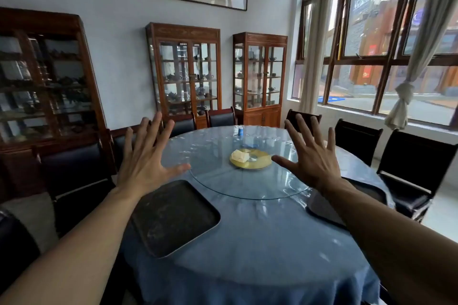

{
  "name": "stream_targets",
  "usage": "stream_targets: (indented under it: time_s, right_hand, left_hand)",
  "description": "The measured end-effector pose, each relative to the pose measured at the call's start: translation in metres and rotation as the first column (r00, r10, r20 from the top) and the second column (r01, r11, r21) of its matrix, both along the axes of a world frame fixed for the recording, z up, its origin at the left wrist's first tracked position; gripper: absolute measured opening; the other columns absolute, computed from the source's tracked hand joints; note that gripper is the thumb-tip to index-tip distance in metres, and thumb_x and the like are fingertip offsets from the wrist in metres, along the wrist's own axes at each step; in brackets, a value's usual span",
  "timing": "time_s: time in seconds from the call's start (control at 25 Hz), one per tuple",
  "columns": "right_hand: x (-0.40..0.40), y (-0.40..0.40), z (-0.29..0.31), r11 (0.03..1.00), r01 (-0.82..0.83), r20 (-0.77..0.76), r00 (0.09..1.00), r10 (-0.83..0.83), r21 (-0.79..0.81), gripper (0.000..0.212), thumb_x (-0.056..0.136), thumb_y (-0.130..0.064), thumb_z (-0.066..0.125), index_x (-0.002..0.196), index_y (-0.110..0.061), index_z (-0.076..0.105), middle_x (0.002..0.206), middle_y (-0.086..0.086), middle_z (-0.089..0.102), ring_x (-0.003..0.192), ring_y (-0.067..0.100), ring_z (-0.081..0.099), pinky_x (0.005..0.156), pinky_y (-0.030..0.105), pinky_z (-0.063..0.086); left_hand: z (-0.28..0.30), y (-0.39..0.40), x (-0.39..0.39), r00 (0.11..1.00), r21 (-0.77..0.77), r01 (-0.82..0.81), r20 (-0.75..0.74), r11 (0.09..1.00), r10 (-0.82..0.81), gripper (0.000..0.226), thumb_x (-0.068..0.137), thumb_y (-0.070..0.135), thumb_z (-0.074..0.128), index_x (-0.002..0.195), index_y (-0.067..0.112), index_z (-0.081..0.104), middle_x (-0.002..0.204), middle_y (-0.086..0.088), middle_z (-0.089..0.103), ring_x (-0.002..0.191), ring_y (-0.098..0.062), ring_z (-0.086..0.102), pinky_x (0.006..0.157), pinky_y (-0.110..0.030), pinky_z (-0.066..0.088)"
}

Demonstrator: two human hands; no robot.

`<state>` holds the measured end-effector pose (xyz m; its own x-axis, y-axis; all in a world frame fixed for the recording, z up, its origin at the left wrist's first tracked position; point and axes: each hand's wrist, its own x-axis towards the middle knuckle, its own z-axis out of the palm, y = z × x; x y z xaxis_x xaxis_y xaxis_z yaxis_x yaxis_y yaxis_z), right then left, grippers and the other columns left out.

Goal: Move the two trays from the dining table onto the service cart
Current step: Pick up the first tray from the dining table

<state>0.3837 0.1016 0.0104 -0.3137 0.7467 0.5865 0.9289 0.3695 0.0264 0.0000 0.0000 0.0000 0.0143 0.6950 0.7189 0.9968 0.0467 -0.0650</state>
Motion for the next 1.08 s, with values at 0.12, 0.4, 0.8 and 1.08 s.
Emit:
stream_targets:
  time_s: [0.12,0.4,0.8,1.08]
  right_hand:
    - [-0.037,-0.006,-0.020,0.999,-0.035,0.057,0.998,0.037,-0.041,0.096,0.075,-0.090,0.011,0.152,-0.040,-0.017,0.164,-0.004,-0.019,0.148,0.024,-0.026,0.116,0.061,-0.011]
    - [-0.115,-0.028,-0.081,0.976,-0.112,0.044,0.991,0.123,-0.187,0.092,0.076,-0.090,0.009,0.148,-0.042,-0.021,0.164,-0.005,-0.019,0.148,0.023,-0.025,0.118,0.060,-0.009]
    - [-0.168,-0.021,-0.132,0.942,-0.133,0.103,0.980,0.171,-0.307,0.093,0.075,-0.089,0.007,0.149,-0.039,-0.018,0.158,-0.006,-0.024,0.149,0.022,-0.022,0.118,0.058,-0.010]
    - [-0.188,0.043,-0.164,0.901,-0.163,0.102,0.970,0.221,-0.401,0.091,0.081,-0.086,0.016,0.153,-0.039,-0.012,0.164,-0.006,-0.015,0.149,0.020,-0.019,0.117,0.055,-0.013]
  left_hand:
    - [-0.020,-0.022,-0.024,0.997,-0.052,-0.080,-0.001,0.995,0.080,0.109,0.073,0.093,0.027,0.156,0.033,-0.010,0.166,0.000,-0.014,0.152,-0.022,-0.011,0.120,-0.056,-0.001]
    - [-0.088,-0.075,-0.089,0.983,-0.185,-0.139,0.090,0.973,0.157,0.108,0.074,0.092,0.032,0.157,0.034,-0.007,0.166,0.004,-0.013,0.152,-0.020,-0.008,0.120,-0.052,-0.001]
    - [-0.154,-0.090,-0.131,0.951,-0.323,-0.188,0.175,0.928,0.253,0.105,0.074,0.093,0.027,0.153,0.039,-0.016,0.164,0.005,-0.011,0.151,-0.017,-0.008,0.120,-0.052,0.002]
    - [-0.182,-0.046,-0.147,0.927,-0.398,-0.222,0.196,0.890,0.319,0.104,0.073,0.095,0.023,0.149,0.042,-0.024,0.162,0.008,-0.019,0.148,-0.011,-0.020,0.120,-0.049,-0.006]
